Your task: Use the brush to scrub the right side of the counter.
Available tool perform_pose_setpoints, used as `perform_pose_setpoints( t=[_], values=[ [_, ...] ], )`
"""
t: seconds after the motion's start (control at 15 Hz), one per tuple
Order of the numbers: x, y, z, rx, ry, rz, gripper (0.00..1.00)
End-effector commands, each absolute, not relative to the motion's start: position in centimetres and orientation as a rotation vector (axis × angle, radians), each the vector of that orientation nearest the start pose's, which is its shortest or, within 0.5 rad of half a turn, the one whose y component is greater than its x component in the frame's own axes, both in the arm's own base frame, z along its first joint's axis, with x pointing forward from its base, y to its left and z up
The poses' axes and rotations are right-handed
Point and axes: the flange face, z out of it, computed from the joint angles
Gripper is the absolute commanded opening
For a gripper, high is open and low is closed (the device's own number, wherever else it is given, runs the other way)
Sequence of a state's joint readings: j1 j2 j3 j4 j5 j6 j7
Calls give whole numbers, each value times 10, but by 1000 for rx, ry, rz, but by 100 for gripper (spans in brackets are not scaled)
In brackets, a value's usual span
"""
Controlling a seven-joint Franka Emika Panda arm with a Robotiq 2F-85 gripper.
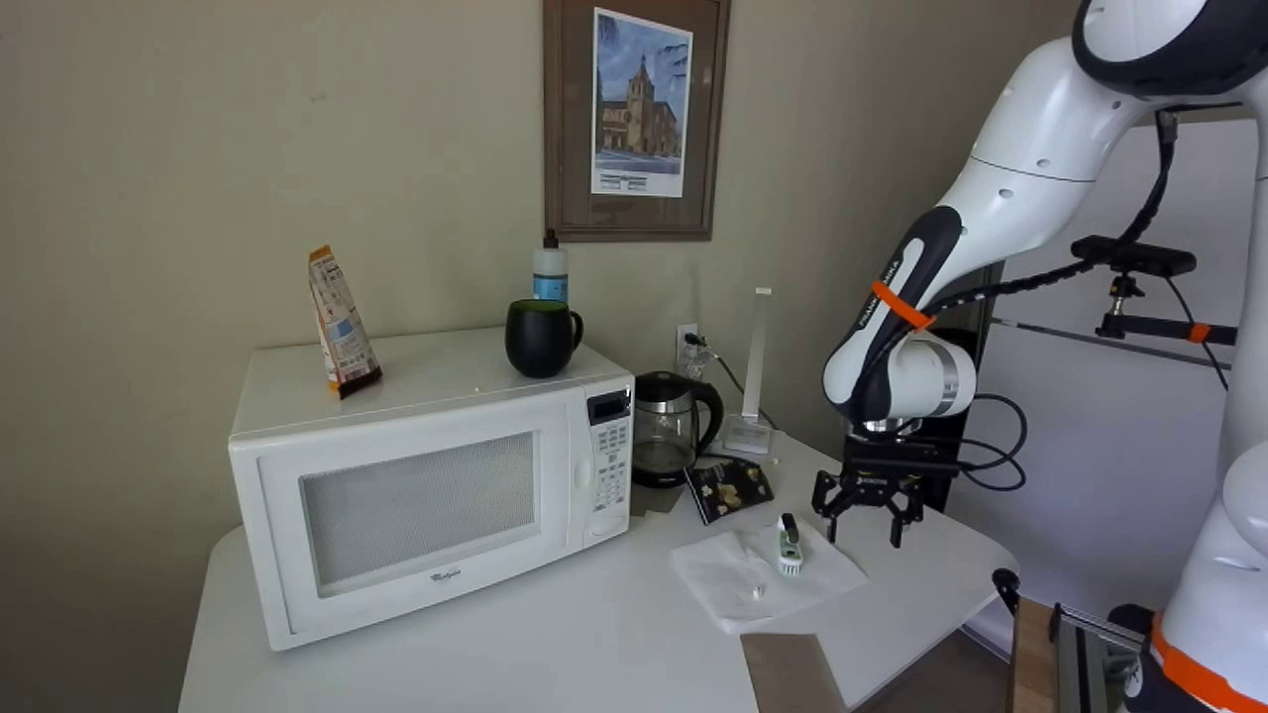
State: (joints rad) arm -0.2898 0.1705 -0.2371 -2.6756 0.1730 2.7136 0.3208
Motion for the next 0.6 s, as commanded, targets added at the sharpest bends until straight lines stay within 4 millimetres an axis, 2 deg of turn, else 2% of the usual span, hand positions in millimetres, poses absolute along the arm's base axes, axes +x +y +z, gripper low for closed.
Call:
perform_pose_setpoints(
  t=[0.0, 0.13, 0.53],
  values=[
    [340, -211, 172, -2715, 1501, 189, 100],
    [343, -213, 167, -2716, 1537, 138, 100],
    [389, -207, 147, -2534, 1666, 66, 100]
  ],
)
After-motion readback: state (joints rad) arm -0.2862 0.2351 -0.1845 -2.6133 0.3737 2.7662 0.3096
